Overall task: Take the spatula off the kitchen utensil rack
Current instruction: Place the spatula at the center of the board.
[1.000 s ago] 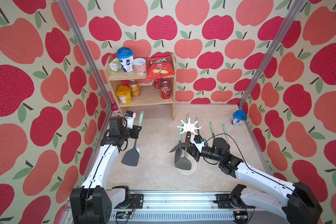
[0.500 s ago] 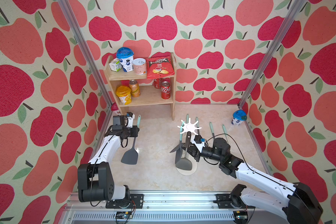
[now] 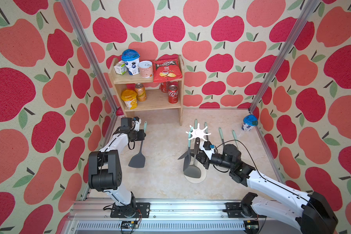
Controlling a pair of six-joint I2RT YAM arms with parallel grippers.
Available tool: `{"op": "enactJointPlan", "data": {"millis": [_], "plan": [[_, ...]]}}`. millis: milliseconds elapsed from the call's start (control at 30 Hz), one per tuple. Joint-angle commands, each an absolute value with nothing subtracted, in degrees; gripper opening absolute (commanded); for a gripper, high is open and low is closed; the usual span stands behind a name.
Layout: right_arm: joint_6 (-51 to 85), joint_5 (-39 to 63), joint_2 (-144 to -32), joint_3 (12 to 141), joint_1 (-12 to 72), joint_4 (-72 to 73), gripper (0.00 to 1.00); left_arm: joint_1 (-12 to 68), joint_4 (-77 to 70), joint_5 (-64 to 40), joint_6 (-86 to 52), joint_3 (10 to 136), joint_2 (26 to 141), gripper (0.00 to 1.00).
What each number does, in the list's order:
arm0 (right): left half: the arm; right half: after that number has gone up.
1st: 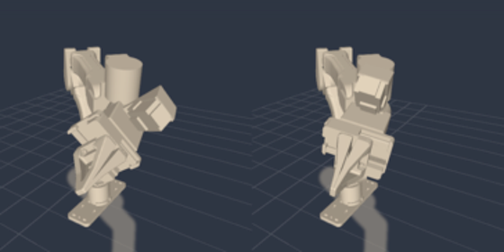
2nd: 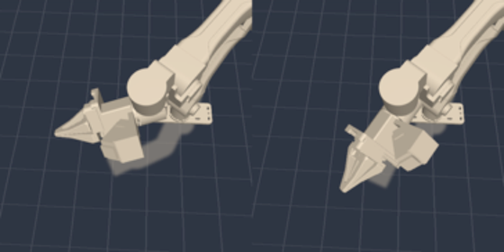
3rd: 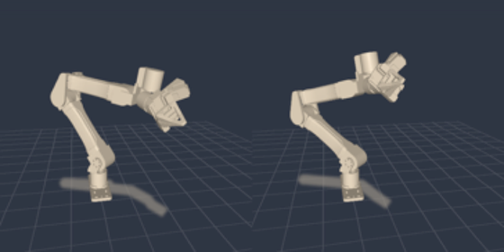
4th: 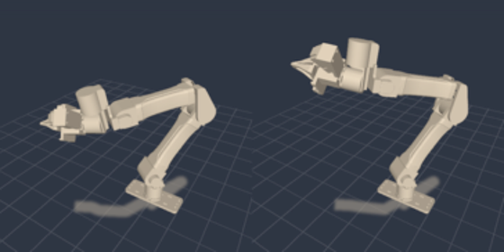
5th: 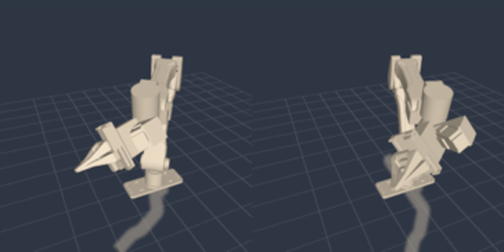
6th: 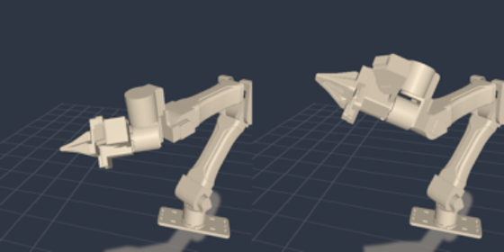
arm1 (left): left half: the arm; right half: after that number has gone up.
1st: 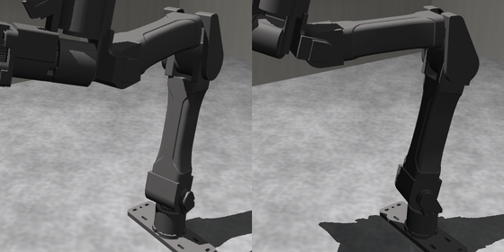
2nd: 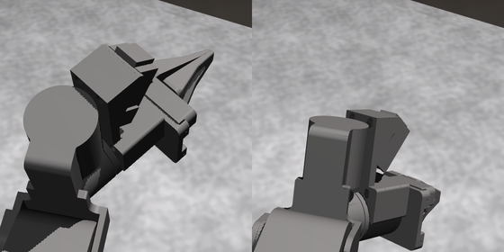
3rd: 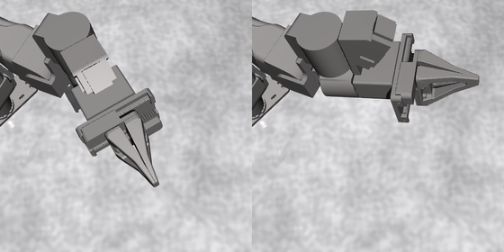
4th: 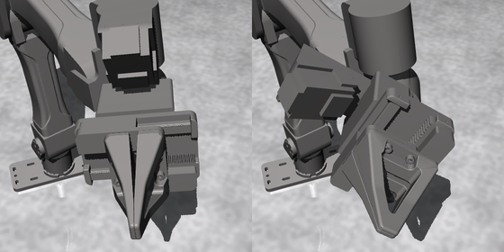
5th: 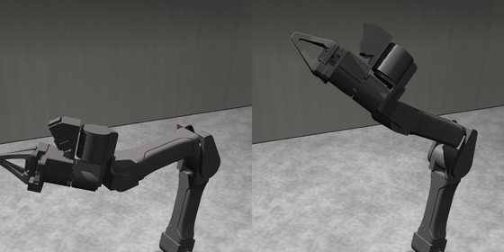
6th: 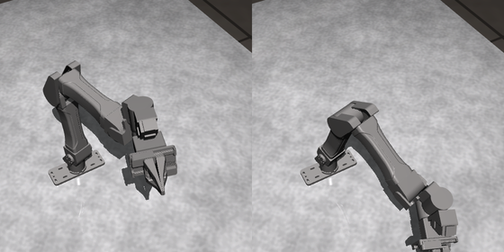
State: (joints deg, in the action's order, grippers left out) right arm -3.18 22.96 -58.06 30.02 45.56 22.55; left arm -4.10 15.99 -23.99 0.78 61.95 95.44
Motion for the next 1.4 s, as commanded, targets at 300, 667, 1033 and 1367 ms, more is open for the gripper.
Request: {"op": "enactJointPlan", "data": {"millis": [300, 667, 1033, 1367], "plan": [[-4.7, 21.2, -58.1, 28.8, 44.5, 18.7, 0.00, -4.5, 12.1, -24.2, 0.6, 62.7, 101.1, 0.00], [-5.0, 20.8, -57.3, 28.9, 44.3, 17.8, 0.00, -6.5, 13.7, -23.3, 2.6, 65.3, 106.5, 0.00], [-5.1, 21.0, -57.7, 29.1, 44.2, 17.8, 0.00, -6.7, 15.6, -23.2, 3.5, 67.6, 110.6, 0.00], [-5.1, 21.0, -58.3, 29.2, 44.0, 17.9, 0.00, -6.8, 17.2, -23.7, 3.5, 68.9, 112.9, 0.00]]}}
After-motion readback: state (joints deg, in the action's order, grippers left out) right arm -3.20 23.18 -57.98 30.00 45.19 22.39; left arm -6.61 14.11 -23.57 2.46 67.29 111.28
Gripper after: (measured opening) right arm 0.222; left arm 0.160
